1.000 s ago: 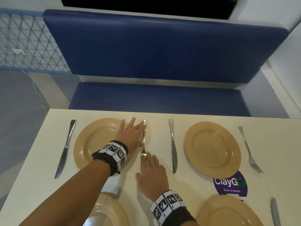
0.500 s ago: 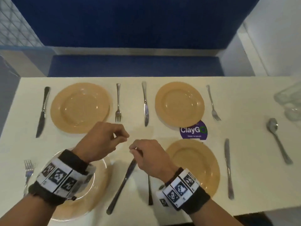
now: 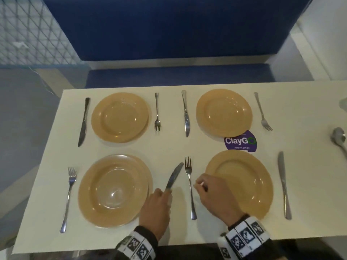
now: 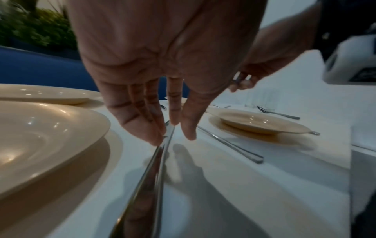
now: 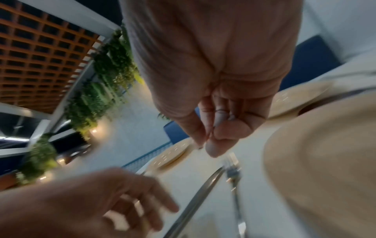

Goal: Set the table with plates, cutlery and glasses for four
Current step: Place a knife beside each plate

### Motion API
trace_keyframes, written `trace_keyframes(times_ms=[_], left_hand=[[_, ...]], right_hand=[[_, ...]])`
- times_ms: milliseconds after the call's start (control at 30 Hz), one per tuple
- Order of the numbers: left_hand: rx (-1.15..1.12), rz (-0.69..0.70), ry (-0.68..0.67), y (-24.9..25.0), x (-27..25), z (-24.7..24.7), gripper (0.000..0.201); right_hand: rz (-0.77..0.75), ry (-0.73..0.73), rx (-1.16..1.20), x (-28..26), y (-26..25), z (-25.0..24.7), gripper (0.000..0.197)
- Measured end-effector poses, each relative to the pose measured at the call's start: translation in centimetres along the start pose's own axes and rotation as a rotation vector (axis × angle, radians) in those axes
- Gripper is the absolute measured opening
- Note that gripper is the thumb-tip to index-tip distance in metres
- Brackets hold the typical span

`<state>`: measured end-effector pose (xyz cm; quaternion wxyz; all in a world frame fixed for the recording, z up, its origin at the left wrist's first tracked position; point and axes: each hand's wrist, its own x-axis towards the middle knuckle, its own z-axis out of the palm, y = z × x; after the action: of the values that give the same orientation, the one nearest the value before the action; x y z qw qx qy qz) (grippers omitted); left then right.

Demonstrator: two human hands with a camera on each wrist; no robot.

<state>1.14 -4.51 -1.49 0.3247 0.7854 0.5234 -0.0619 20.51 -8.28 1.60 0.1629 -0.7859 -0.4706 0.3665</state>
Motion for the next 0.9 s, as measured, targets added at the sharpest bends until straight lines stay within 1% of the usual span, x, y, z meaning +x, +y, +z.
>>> trace_keyframes(times_ms=[67, 100, 133, 167, 233, 267, 300, 333, 367, 400, 467, 500, 567, 600, 633, 700, 733, 800, 900], left_hand=[[0.049, 0.004, -0.032, -0.7, -0.8, 0.1, 0.037], [0.057, 0.007, -0.068, -1.3, -1.4, 0.1, 0.037], [0.066, 0.038, -0.102, -2.2, -1.9, 0.3, 0.041], [0.080, 0.057, -0.128, -3.0, -2.5, 0.3, 0.047], [0.074, 0.049, -0.161, -4.0, -3.6, 0.9, 0.046], [0.078, 0.067, -0.144, -4.5, -4.1, 1.2, 0.045], [0.068, 0.085, -0.111, -5.1, -4.4, 1.6, 0.044], [0.051, 0.084, -0.095, -5.3, -4.4, 1.7, 0.045], [0.056, 0.105, -0.099, -5.7, -4.4, 2.0, 0.048], [0.061, 0.121, -0.114, -6.0, -4.4, 2.3, 0.055], [0.025, 0.103, -0.136, -6.7, -4.2, 2.8, 0.066], [0.014, 0.101, -0.142, -7.0, -4.1, 3.1, 0.062], [0.011, 0.096, -0.153, -7.0, -4.0, 3.3, 0.046], [0.013, 0.105, -0.148, -7.0, -4.0, 3.2, 0.045], [0.014, 0.118, -0.154, -7.1, -4.0, 3.4, 0.051], [0.008, 0.133, -0.187, -7.2, -3.8, 3.6, 0.071], [-0.002, 0.137, -0.193, -7.1, -3.7, 3.4, 0.074], [-0.023, 0.144, -0.199, -6.9, -3.4, 3.1, 0.074], [0.000, 0.190, -0.219, -6.8, -3.1, 2.7, 0.078]], right_hand=[[0.052, -0.086, -0.034, 1.2, -1.8, 3.4, 0.015], [0.079, -0.117, -0.058, 2.0, -2.6, 5.0, 0.018], [0.114, -0.142, -0.063, 2.7, -3.2, 6.4, 0.025], [0.141, -0.153, -0.057, 3.4, -3.8, 7.6, 0.041], [0.187, -0.158, -0.030, 4.4, -4.5, 9.5, 0.081], [0.207, -0.144, -0.021, 4.7, -4.8, 10.1, 0.091], [0.223, -0.129, -0.007, 5.0, -5.0, 10.5, 0.091], [0.236, -0.115, 0.021, 5.2, -5.1, 10.7, 0.080], [0.242, -0.101, 0.050, 5.5, -5.3, 10.8, 0.065], [0.242, -0.091, 0.066, 5.6, -5.5, 11.0, 0.052], [0.225, -0.066, 0.080, 5.7, -6.0, 11.1, 0.037], [0.215, -0.051, 0.083, 5.7, -6.1, 11.2, 0.034], [0.194, -0.024, 0.095, 5.5, -6.0, 11.4, 0.030], [0.178, -0.015, 0.090, 5.5, -6.0, 11.6, 0.029], [0.169, -0.009, 0.080, 5.5, -6.0, 11.6, 0.028], [0.177, 0.006, 0.081, 5.4, -5.9, 11.7, 0.028], [0.183, 0.013, 0.088, 5.3, -5.9, 11.7, 0.027], [0.195, 0.021, 0.091, 5.1, -5.8, 12.0, 0.025], [0.207, 0.026, 0.104, 5.0, -5.8, 12.2, 0.024]])
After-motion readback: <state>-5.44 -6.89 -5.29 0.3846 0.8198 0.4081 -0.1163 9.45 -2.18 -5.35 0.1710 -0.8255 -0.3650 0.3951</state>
